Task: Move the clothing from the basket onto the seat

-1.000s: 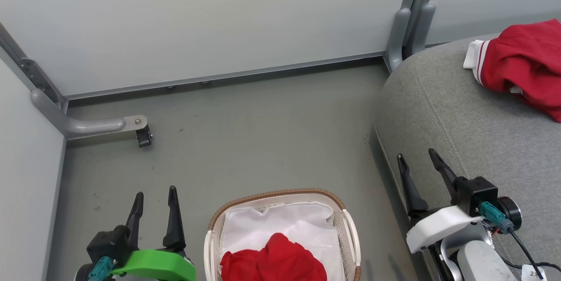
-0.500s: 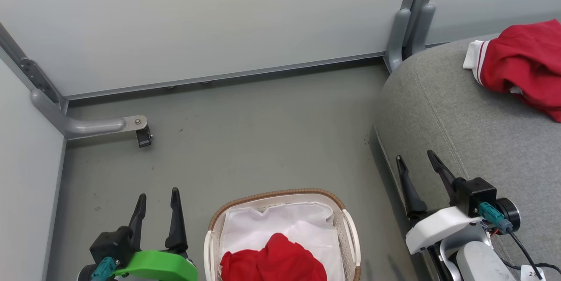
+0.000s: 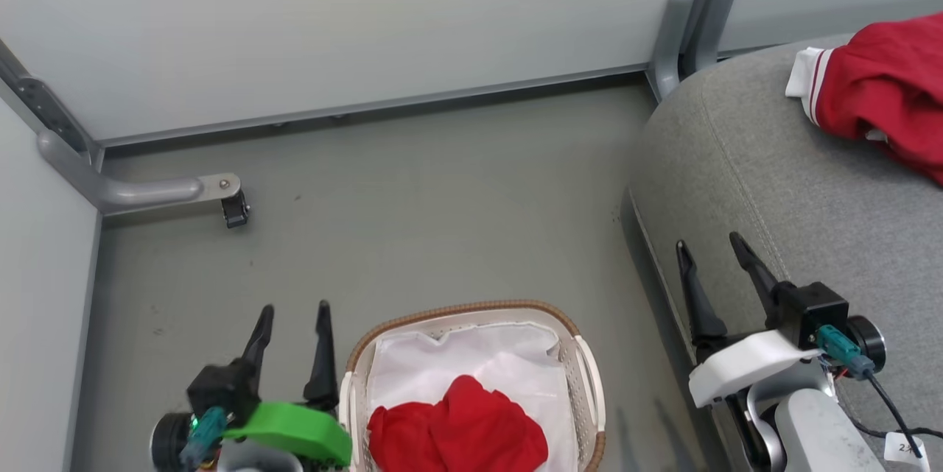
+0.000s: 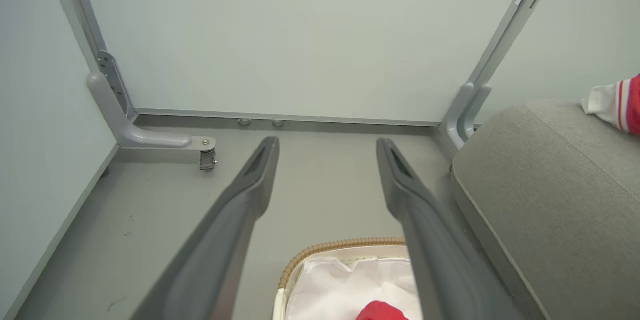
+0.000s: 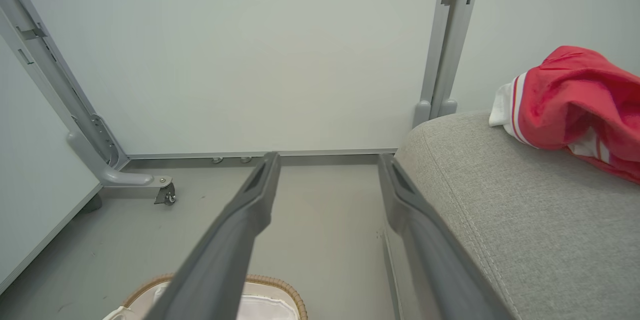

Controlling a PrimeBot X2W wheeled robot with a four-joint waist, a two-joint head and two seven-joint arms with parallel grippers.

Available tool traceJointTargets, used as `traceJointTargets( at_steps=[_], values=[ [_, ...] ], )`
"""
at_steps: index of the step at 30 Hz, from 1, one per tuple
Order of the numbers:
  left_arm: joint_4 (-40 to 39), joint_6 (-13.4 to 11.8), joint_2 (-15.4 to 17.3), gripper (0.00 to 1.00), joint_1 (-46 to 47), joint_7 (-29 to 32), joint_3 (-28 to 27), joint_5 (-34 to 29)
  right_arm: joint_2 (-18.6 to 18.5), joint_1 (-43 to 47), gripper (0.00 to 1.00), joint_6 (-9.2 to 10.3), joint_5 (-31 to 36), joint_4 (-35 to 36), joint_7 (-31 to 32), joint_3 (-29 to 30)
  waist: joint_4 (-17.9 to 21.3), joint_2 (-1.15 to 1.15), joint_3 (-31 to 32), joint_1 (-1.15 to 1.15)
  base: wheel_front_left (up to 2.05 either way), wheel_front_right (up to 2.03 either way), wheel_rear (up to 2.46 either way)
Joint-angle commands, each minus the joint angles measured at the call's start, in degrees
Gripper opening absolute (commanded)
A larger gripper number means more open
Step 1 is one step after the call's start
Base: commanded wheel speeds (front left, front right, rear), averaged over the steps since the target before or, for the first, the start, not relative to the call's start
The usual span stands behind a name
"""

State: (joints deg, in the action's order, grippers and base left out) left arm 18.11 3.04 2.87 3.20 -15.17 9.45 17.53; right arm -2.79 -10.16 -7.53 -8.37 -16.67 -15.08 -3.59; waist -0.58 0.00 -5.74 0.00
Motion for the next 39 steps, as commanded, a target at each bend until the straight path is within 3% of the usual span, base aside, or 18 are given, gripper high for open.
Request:
traceJointTargets(
  at_steps=[1,13,25,32,39],
  values=[
    [0.9,0.5,0.0,1.00,1.9,0.0,0.7,-1.1,-0.2,-0.9,1.00,0.08,0.4,0.5,-0.1,0.4,0.3,0.00,-1.9,0.00,0.00,0.00,0.00],
    [18.1,2.6,0.1,1.00,19.6,0.8,11.7,-2.3,-0.2,-7.6,1.00,0.08,1.1,3.9,-0.1,2.0,3.3,0.00,-15.2,0.00,0.00,0.00,0.00],
    [35.9,4.4,0.2,1.00,32.1,8.2,26.8,0.1,-0.2,-12.5,1.00,0.08,-2.9,6.1,-0.1,1.0,8.6,0.00,-27.8,0.00,0.00,0.00,0.00],
    [40.5,4.5,0.2,1.00,35.4,11.8,33.8,3.3,-0.2,-14.9,1.00,0.08,-4.6,7.2,-0.1,0.0,10.4,0.00,-32.7,0.00,0.00,0.00,0.00],
    [45.3,4.5,0.3,1.00,39.0,13.2,36.5,5.9,-0.2,-16.6,1.00,0.08,-5.9,7.8,-0.1,-0.4,11.0,0.00,-36.9,0.00,0.00,0.00,0.00]
  ],
)
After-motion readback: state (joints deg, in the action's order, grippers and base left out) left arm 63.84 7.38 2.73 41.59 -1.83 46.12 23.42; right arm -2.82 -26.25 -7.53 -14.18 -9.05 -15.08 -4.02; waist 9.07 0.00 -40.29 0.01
